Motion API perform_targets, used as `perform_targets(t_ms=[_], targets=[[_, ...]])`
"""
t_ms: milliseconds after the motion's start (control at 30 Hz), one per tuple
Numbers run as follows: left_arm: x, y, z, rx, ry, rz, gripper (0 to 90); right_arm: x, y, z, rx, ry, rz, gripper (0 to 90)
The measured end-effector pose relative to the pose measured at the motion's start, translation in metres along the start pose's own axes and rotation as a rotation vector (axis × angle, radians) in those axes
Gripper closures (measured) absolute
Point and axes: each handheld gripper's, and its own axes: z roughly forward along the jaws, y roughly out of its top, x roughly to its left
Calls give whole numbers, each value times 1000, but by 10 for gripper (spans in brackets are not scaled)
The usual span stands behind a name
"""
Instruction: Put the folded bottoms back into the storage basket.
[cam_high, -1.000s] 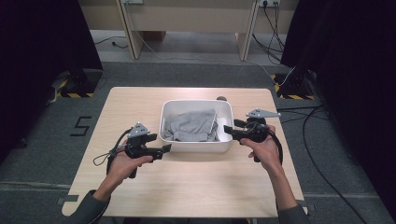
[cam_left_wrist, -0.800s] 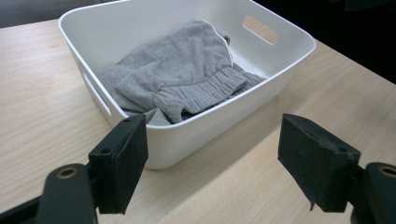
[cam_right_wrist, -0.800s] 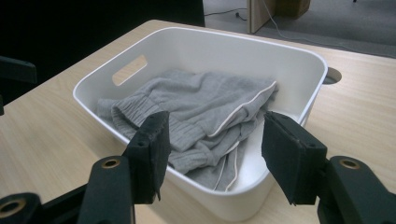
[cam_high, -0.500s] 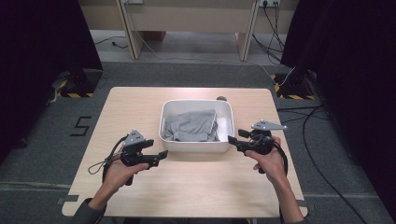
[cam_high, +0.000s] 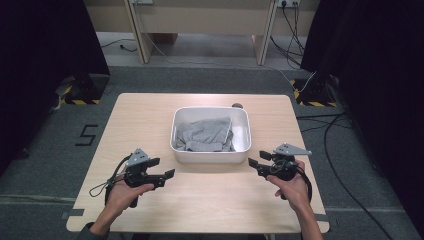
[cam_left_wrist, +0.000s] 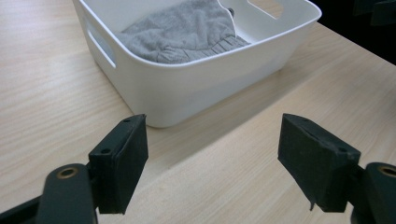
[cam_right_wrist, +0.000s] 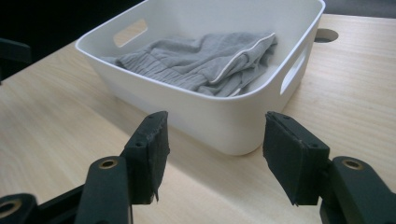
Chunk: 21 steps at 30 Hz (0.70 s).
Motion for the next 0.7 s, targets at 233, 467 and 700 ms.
perform_targets(t_ms=[233, 467, 700], targets=[[0, -10, -3, -7, -7, -5, 233, 4, -14, -10, -32, 19, 7, 412], [-1, -25, -5, 4, 1, 5, 228, 3, -32, -13, -30, 21, 29, 409], [3, -42, -7, 17, 11, 9, 215, 3, -45, -14, -19, 8, 38, 358]])
